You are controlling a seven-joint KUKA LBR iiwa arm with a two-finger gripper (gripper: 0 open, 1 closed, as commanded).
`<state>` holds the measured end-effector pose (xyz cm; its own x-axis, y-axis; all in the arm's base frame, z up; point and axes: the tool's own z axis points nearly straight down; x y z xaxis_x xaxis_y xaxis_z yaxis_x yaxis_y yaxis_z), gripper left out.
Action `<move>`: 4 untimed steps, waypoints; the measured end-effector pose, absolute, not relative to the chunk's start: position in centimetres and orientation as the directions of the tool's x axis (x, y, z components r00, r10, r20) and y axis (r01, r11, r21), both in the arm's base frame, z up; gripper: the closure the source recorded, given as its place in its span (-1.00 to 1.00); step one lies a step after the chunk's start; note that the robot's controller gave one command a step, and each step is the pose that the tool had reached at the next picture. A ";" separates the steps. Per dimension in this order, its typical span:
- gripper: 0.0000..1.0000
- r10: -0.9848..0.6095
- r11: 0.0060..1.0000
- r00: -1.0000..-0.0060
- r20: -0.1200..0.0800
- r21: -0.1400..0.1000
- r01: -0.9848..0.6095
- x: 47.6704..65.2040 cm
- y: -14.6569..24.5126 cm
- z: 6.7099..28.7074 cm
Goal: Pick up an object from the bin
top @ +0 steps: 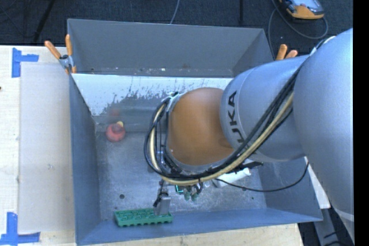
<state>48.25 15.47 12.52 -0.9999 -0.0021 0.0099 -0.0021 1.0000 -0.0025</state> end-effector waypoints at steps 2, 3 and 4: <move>1.00 -0.006 1.000 -1.000 -0.010 0.003 -0.006 47.6 18.0 7.2; 1.00 -0.033 0.999 -0.999 -0.007 0.002 -0.033 47.8 17.8 17.3; 1.00 -0.007 1.000 -1.000 -0.007 0.002 -0.007 48.0 18.1 24.3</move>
Offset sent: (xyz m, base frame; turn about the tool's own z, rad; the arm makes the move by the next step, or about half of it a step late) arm -0.0101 0.0265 -0.0552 -0.0107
